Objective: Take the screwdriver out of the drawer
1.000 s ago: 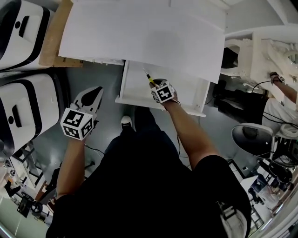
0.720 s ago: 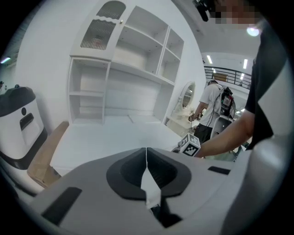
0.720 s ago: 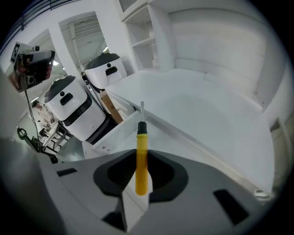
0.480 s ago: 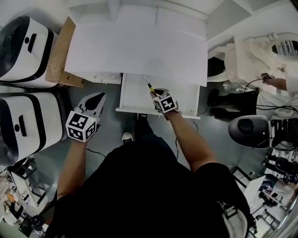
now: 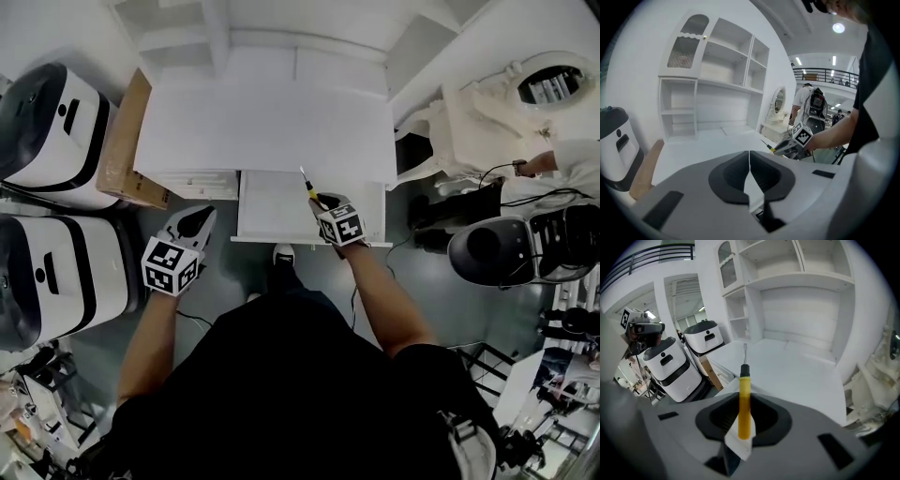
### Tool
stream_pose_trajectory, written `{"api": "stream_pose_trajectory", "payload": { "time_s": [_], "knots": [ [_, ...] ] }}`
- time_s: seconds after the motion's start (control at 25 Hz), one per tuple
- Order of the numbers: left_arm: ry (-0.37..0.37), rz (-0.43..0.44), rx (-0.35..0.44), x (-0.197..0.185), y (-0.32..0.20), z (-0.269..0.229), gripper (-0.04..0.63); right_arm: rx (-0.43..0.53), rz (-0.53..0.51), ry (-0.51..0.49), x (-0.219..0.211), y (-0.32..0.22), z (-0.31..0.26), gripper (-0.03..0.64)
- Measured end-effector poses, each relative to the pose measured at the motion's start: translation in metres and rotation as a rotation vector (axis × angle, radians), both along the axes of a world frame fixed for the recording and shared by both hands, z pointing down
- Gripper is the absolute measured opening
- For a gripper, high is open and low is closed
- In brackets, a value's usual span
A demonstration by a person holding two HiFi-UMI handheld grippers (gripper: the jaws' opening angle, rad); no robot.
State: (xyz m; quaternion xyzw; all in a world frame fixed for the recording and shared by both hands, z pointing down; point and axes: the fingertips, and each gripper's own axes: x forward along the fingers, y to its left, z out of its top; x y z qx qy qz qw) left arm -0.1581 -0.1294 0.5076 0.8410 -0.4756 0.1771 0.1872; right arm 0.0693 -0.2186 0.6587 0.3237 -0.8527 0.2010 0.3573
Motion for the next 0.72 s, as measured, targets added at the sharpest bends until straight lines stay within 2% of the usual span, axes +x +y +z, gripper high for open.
{"api": "stream_pose_trajectory", "payload": {
  "time_s": [0.36,0.72],
  "knots": [
    [-0.006,0.028,0.062,-0.005,0.007,-0.033,0.021,0.078,0.067,-0.039,0.013,0.025,-0.054,0.086],
    [0.016,0.057,0.098,0.023,0.023,-0.053,0.021,0.157,0.092,-0.123,0.033,0.051,-0.117,0.086]
  ]
}}
